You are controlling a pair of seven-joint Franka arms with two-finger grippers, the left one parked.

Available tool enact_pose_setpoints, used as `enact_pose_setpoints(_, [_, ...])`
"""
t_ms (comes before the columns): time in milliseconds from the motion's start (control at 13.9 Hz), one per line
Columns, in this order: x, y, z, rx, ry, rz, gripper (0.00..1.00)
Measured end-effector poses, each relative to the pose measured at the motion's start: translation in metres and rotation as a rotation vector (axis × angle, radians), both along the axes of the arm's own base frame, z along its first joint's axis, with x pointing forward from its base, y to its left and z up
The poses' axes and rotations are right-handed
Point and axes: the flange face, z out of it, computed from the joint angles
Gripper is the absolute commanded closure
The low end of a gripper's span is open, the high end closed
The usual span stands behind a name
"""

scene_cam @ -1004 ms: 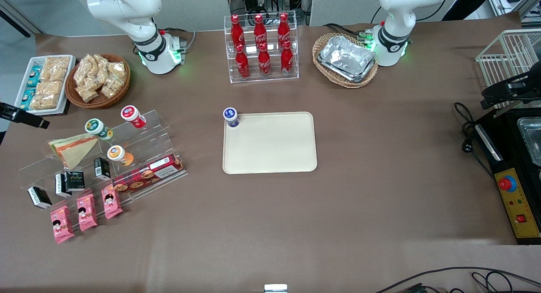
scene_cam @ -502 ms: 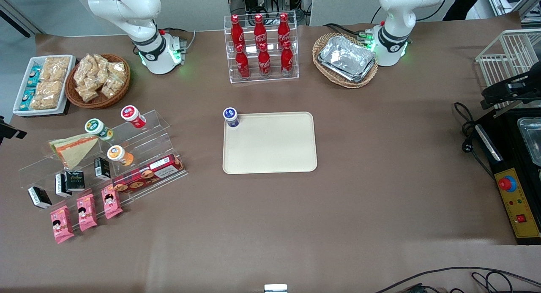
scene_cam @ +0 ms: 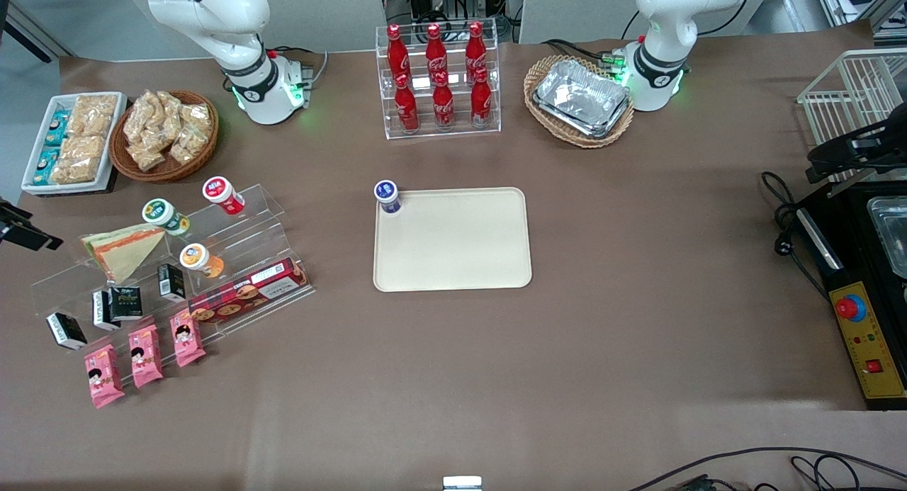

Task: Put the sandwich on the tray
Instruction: 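Lower the open right gripper over the wrapped sandwich in the rack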

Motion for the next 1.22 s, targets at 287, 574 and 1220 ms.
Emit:
enact_pose_setpoints(287, [0.005,0.019,-0.026,0.030,-0.019,-0.028,0.00])
enact_pose_setpoints(574, [0.003,0.028,-0.048,0.028,-0.020,-0.036,0.00])
enact_pose_setpoints(1220, [-0.003,0.033,-0.080,0.015,-0.040,-0.037,0.00])
